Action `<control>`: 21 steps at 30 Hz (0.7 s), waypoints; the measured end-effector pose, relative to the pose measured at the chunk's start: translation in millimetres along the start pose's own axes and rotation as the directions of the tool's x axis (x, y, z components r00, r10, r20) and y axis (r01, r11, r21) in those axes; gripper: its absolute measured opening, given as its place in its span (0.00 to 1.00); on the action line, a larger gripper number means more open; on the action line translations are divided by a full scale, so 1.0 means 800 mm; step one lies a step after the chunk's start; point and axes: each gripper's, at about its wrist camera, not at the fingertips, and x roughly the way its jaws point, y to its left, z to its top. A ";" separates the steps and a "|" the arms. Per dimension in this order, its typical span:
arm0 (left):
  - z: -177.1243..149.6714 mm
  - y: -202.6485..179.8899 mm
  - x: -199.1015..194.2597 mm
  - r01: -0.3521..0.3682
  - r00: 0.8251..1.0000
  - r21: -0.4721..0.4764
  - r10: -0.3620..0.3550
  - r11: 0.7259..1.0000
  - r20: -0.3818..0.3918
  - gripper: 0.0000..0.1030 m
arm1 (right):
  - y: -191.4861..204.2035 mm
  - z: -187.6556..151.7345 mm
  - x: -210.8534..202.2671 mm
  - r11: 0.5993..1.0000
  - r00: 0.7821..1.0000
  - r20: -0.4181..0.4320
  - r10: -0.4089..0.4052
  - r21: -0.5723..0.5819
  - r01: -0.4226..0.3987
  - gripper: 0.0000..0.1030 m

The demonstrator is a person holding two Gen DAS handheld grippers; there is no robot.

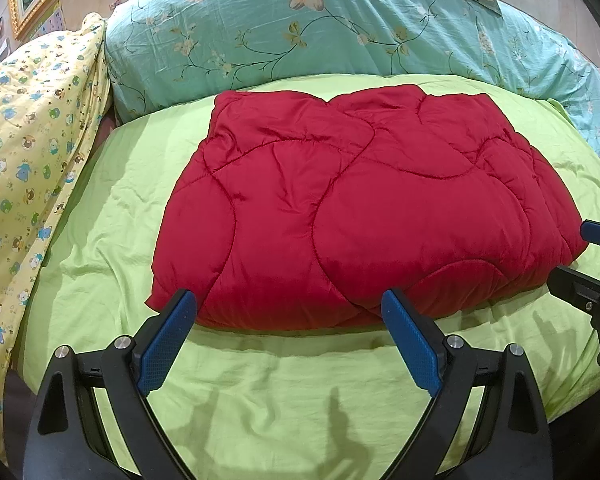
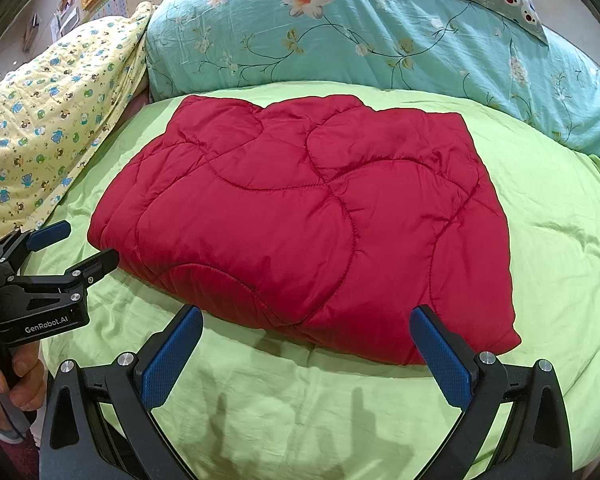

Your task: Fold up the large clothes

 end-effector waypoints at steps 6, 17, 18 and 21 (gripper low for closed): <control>0.000 0.000 0.000 -0.001 1.000 -0.002 0.001 1.000 0.000 0.92 | 0.001 0.000 0.000 1.000 1.000 -0.001 -0.002 0.001 0.002 1.00; -0.001 -0.002 -0.001 -0.001 1.000 -0.002 0.001 1.000 -0.002 0.92 | -0.001 -0.002 0.002 1.000 1.000 -0.005 -0.001 0.004 0.001 1.00; -0.001 -0.002 -0.001 -0.001 1.000 -0.003 0.001 1.000 -0.002 0.92 | -0.001 -0.002 0.002 1.000 1.000 -0.005 -0.001 0.003 0.001 1.00; 0.000 -0.001 -0.001 -0.002 1.000 -0.003 0.002 1.000 0.000 0.92 | -0.001 -0.002 0.002 1.000 1.000 -0.006 -0.001 0.005 0.001 1.00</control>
